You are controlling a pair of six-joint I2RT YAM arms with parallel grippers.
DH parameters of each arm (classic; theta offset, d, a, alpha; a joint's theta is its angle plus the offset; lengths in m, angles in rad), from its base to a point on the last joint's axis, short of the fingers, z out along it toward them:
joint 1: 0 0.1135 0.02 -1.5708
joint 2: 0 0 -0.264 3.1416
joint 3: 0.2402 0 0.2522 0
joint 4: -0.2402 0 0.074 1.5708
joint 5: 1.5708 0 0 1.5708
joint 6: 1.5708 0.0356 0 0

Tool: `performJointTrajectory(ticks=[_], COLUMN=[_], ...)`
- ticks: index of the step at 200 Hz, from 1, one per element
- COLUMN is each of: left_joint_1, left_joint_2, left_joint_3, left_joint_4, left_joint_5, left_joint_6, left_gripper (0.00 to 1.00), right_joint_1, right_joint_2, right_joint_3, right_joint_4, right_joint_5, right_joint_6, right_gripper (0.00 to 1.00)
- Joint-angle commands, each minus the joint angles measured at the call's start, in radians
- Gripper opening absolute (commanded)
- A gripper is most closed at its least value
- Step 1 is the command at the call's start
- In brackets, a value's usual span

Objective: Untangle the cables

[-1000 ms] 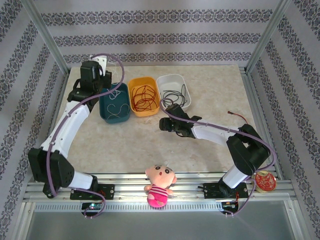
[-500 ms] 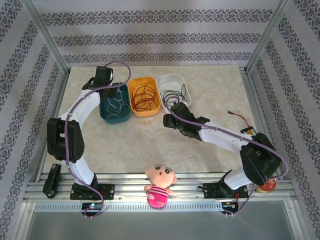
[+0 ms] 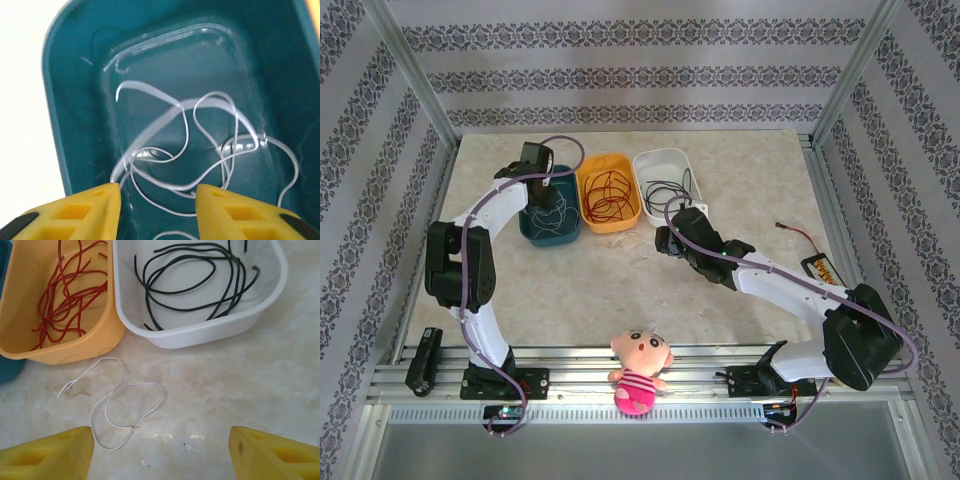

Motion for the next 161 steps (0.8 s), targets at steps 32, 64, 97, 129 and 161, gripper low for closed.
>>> performJointTrajectory(ticks=[32,64,97,129,161], left_joint_1=[0.008,0.008,-0.021,-0.104,-0.29], left_joint_2=[-0.102,-0.147,-0.234,-0.323,-0.344], left_joint_3=[0.048,0.041,-0.038,-0.171,-0.267], left_joint_4=[-0.077,-0.057,0.038,0.172,0.26], left_joint_5=[0.018,0.03,0.183,0.277,0.204], left_joint_6=[0.005,0.007,-0.007,-0.088,-0.147], left_gripper=[0.63,0.64,0.64,0.61,0.62], right_joint_1=[-0.014,-0.018,-0.024,-0.059,-0.128], right_joint_2=[-0.083,-0.096,-0.111,-0.141,-0.191], right_joint_3=[-0.044,-0.048,-0.057,-0.075,-0.114], right_joint_4=[-0.022,-0.028,-0.044,-0.071,-0.103], right_joint_5=[0.074,0.079,0.104,0.125,0.132], right_joint_6=[-0.022,-0.026,-0.003,0.062,0.137], right_gripper=[0.83,0.91,0.98,0.98,0.98])
